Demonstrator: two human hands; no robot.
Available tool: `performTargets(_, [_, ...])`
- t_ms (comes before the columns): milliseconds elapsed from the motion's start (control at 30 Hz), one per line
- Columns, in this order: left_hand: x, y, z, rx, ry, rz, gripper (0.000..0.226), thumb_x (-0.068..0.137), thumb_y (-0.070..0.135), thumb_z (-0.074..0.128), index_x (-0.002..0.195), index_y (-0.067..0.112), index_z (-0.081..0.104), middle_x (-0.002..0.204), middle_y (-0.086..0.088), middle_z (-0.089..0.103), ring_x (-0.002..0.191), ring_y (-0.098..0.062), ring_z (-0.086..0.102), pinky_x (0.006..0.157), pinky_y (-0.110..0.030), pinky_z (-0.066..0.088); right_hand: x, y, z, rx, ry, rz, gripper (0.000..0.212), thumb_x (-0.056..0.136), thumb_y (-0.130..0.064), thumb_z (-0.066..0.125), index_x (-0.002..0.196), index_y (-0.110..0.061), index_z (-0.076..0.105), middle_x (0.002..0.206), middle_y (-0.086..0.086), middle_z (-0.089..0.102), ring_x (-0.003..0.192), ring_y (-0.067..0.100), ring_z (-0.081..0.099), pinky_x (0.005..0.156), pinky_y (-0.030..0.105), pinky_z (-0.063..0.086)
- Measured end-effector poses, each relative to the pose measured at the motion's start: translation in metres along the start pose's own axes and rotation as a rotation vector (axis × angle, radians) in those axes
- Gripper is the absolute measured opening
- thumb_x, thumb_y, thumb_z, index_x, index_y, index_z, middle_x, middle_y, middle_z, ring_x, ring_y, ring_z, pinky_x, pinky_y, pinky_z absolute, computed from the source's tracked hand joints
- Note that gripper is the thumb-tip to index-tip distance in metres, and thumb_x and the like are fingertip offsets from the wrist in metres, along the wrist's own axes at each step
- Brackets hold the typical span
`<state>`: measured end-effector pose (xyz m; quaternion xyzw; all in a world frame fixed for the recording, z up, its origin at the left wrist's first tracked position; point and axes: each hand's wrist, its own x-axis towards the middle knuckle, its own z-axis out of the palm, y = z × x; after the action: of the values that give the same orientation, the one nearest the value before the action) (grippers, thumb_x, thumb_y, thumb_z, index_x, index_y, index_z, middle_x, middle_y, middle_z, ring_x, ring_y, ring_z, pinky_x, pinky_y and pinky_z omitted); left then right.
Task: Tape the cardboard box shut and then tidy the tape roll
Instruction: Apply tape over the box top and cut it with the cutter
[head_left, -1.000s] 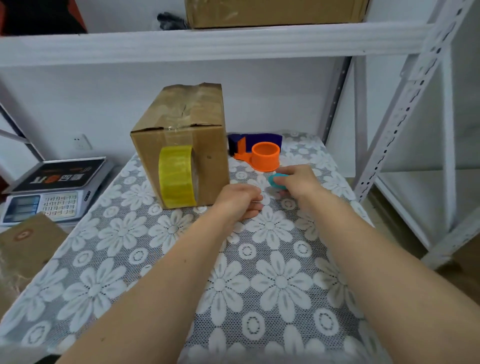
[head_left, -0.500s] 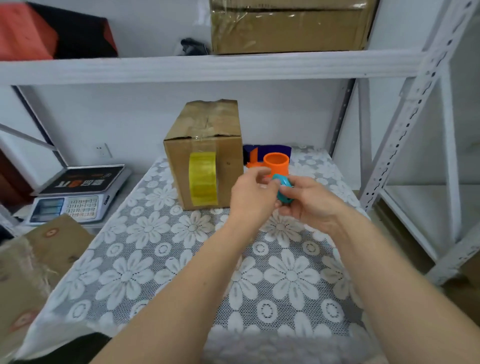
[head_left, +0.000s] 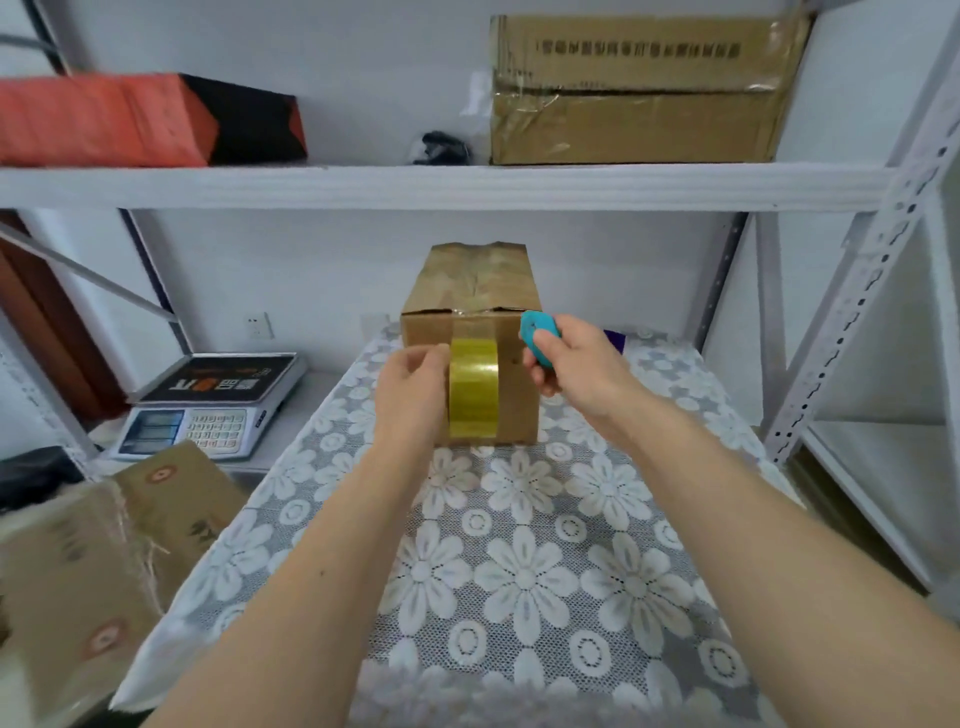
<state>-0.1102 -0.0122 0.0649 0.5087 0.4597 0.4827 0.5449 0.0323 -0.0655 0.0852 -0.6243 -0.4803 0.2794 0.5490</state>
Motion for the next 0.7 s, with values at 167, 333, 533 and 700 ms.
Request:
performTargets(167, [0.006,-0.001,-0.004,0.002,-0.179,-0.086,0.031,0.089,0.037,0.061,0.109,0.013,0.062,0.101,-0.008,0.071,0.09,-0.023,0.069,0.071,-0.039,0.058,0.01,-0.012,0.01,-0.325,0.039,-0.172,0.025,0.099,-0.022,0.039,0.1,-0.002,0.052,0.074,0.001,0.055,0.059,0.011,0.044,0.054,0.02,0.037])
performTargets(333, [0.013,0.003,-0.002,-0.034,-0.214,-0.105,0.057,0.074,0.037,0.074,0.122,0.011,0.055,0.111,-0.012,0.069,0.094,-0.024,0.069,0.076,-0.043,0.059,0.023,-0.017,0.017,-0.499,0.067,-0.348,0.02,0.099,-0.025,0.042,0.091,-0.01,0.051,0.073,-0.003,0.05,0.062,0.008,0.043,0.055,0.02,0.033])
performTargets(533, [0.02,0.003,-0.003,-0.036,-0.28,-0.138,0.044,0.081,0.031,0.073,0.119,0.015,0.059,0.107,-0.009,0.07,0.09,-0.021,0.069,0.069,-0.035,0.057,0.038,-0.013,0.024,-0.597,0.065,-0.438,0.022,0.098,-0.024,0.045,0.1,-0.007,0.058,0.092,0.002,0.052,0.086,0.015,0.046,0.074,0.026,0.033])
performTargets(700, [0.019,0.005,0.003,0.06,-0.2,-0.095,0.047,0.077,0.038,0.072,0.117,0.018,0.059,0.11,-0.007,0.067,0.1,-0.024,0.065,0.088,-0.046,0.055,0.038,-0.011,0.025,-0.657,0.094,-0.486,0.022,0.097,-0.022,0.047,0.107,-0.007,0.061,0.102,0.006,0.05,0.09,0.016,0.048,0.077,0.025,0.034])
